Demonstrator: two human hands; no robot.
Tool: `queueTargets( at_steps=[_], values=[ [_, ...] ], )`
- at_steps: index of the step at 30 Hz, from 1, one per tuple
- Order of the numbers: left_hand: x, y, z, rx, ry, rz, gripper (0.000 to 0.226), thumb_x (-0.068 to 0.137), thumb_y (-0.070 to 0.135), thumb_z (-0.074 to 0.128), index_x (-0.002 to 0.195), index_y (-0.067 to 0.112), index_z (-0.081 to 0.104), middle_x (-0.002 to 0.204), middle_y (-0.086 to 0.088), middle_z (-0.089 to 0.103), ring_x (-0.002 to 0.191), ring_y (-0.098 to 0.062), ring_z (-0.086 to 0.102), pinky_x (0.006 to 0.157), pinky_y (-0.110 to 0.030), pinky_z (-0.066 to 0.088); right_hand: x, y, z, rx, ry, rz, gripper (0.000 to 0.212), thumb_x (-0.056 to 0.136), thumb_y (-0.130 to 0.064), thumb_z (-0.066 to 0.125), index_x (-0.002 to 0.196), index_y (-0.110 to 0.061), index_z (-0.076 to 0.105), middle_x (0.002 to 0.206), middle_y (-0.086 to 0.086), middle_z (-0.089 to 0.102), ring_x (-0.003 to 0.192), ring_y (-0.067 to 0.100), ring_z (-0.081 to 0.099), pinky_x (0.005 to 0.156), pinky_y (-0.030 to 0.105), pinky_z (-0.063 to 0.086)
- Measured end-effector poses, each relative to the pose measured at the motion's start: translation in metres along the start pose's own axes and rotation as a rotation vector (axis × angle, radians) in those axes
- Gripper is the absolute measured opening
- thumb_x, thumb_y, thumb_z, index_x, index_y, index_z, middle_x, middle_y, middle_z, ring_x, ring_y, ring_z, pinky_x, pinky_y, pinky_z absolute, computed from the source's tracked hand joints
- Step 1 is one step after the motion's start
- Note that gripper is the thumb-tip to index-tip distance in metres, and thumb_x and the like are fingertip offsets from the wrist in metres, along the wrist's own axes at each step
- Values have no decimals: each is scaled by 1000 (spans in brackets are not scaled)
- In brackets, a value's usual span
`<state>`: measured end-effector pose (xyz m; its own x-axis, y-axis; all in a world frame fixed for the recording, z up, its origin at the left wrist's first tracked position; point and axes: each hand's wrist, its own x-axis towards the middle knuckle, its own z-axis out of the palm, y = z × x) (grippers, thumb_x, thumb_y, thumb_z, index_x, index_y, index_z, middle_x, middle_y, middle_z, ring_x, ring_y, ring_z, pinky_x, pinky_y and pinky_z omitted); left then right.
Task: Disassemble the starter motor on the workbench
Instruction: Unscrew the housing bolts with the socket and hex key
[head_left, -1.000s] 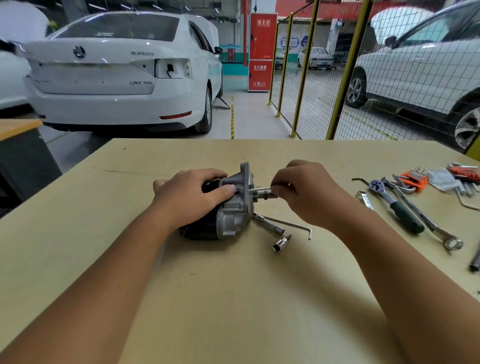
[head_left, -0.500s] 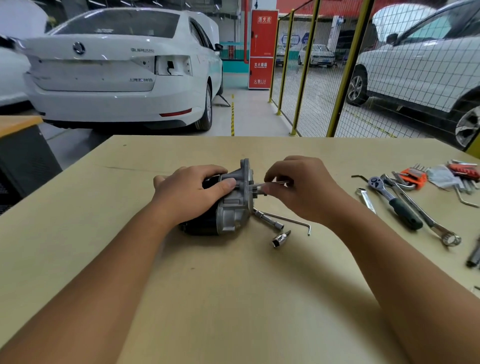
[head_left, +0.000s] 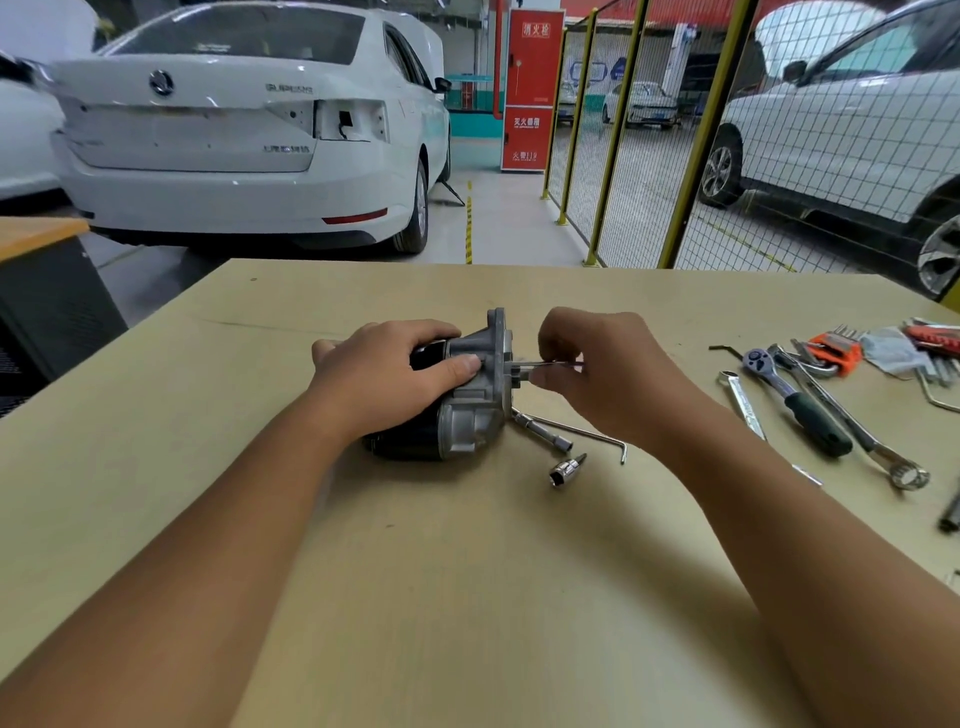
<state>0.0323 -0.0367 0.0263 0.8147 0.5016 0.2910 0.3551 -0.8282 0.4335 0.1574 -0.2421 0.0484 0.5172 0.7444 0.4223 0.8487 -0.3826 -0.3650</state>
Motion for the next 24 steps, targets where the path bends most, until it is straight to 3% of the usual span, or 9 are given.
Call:
queueTargets(
  at_steps=[2, 4, 7, 13, 17, 20, 24],
  values=[
    [0, 0, 0, -12, 7, 1, 74, 69, 94, 27, 127, 60, 57, 126, 25, 65, 127, -14, 54, 94, -42, 27, 0, 3, -1, -1, -45, -22, 11, 93, -37, 68, 92, -27, 65, 79, -7, 59, 74, 14, 55, 65, 32, 45],
    [0, 1, 0, -31, 6, -3, 67, 74, 90, 26, 124, 60, 58, 123, 26, 66, 125, -14, 54, 94, -42, 26, 1, 6, -3, -15, -75, -53, 18, 96, -32, 63, 93, -17, 73, 79, -4, 55, 77, 17, 52, 67, 32, 39],
    [0, 1, -1, -39, 0, -10, 60, 76, 87, 30, 123, 61, 58, 122, 26, 66, 124, -13, 54, 93, -42, 25, 2, 5, -4, -22, -54, -76, 16, 94, -25, 67, 90, -12, 77, 82, -2, 57, 81, 20, 56, 73, 34, 45],
    [-1, 1, -2, -38, -10, -10, 71, 67, 92, 32, 125, 61, 58, 123, 27, 65, 124, -13, 54, 94, -42, 26, 0, -3, -4, -163, 75, -24, 9, 83, -37, 78, 80, -29, 75, 85, -12, 62, 82, 14, 57, 84, 44, 47],
    [0, 0, 0, -14, -5, -5, 72, 67, 93, 35, 128, 60, 57, 127, 25, 64, 126, -14, 54, 91, -41, 24, 0, -3, -3, -59, 84, -49, 11, 79, -25, 83, 79, -22, 73, 82, -9, 60, 74, 14, 56, 72, 37, 50],
    [-1, 0, 0, -14, 0, -5, 72, 69, 93, 28, 127, 60, 57, 127, 25, 65, 125, -14, 54, 92, -42, 25, 0, 2, -3, 9, 29, -72, 9, 87, -29, 76, 84, -21, 72, 78, -7, 57, 71, 6, 51, 63, 27, 40],
    [0, 1, -1, -34, -6, -17, 63, 76, 87, 29, 125, 59, 59, 127, 26, 65, 126, -13, 53, 94, -43, 25, 2, 5, 2, -12, -44, -70, 17, 96, -26, 63, 94, -15, 76, 87, -2, 58, 82, 17, 56, 76, 36, 47]
  ],
)
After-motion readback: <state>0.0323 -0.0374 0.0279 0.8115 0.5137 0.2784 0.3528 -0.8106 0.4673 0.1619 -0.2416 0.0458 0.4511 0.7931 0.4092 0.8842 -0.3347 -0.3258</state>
